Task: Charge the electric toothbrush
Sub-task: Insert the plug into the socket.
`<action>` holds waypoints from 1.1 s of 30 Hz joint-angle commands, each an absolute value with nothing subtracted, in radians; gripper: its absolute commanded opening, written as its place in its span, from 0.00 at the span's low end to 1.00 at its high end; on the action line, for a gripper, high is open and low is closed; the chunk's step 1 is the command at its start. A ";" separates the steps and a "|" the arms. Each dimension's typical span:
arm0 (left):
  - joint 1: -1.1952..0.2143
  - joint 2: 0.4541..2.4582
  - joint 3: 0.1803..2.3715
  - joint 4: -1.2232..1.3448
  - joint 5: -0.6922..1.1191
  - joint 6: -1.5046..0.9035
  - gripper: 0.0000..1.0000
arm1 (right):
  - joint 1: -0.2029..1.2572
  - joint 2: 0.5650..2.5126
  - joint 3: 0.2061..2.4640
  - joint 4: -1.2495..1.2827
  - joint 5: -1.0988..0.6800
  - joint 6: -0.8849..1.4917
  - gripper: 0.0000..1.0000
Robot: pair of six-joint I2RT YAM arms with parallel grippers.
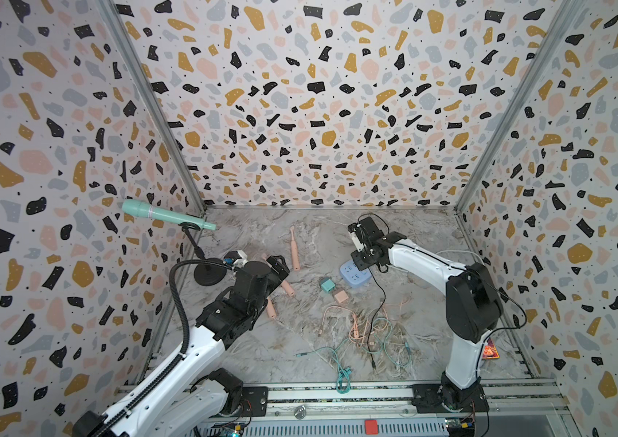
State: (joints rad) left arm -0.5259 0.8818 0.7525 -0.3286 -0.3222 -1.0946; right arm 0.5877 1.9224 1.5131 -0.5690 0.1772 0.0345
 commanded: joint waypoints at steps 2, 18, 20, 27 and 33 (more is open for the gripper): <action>-0.516 0.852 0.731 -0.332 -0.305 -1.032 0.99 | 0.594 1.968 1.641 -0.697 0.177 -0.031 0.00; -0.511 0.865 0.669 -0.291 -0.236 -1.061 1.00 | 0.618 1.972 1.667 -0.785 0.097 -0.086 0.00; -0.511 0.871 0.670 -0.289 -0.227 -1.063 1.00 | 0.619 1.992 1.685 -0.797 0.115 -0.090 0.00; -0.509 0.879 0.670 -0.289 -0.205 -1.067 1.00 | 0.607 2.007 1.711 -0.825 0.139 -0.094 0.00; -0.509 0.907 0.657 -0.269 -0.168 -1.085 1.00 | 0.605 2.045 1.739 -0.850 0.161 -0.091 0.00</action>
